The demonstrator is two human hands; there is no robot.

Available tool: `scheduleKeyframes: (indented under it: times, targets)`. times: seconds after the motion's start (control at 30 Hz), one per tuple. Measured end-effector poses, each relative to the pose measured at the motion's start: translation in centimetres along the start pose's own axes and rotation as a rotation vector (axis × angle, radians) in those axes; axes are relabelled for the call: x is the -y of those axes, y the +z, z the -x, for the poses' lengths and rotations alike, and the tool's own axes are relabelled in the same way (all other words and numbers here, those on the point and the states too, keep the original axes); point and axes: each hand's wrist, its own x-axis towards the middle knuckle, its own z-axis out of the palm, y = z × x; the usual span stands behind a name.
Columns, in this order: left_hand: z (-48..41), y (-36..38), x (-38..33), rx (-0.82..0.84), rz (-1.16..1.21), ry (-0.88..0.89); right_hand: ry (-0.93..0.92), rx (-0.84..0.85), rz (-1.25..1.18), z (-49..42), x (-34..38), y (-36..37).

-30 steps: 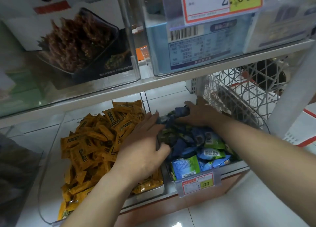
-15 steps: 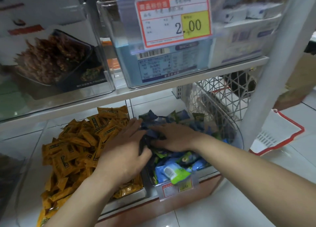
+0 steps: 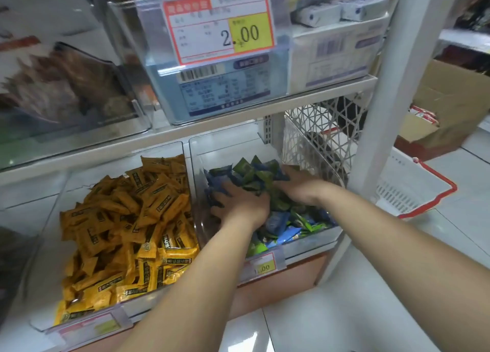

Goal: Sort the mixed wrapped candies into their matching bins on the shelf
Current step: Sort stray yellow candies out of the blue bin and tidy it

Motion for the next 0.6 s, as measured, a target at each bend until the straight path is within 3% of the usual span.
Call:
scheduleKeyframes:
  times: [0.17,0.27,0.33,0.43,0.6]
  targets:
    - [-3.2,0.4,-0.1,-0.008,0.104,-0.05,0.077,0.056,-0.139,-2.8,-0.3,1.4]
    - [-4.7,-0.1,-0.2,-0.023,0.128,-0.045,0.066,0.095,-0.465,-3.5,0.0,1.4]
    - [-5.3,-1.0,-0.9,0.032,0.268,-0.033,0.087,0.09,-0.701,-3.9,0.2,1.5]
    - [-5.4,-2.9,-2.3,0.166,0.552,0.019,0.085,0.084,-0.869,-4.4,0.5,1.0]
    - [-4.9,-6.4,-4.7,0.184,0.588,0.103,0.049,0.1,-1.031,-5.3,1.1,-0.8]
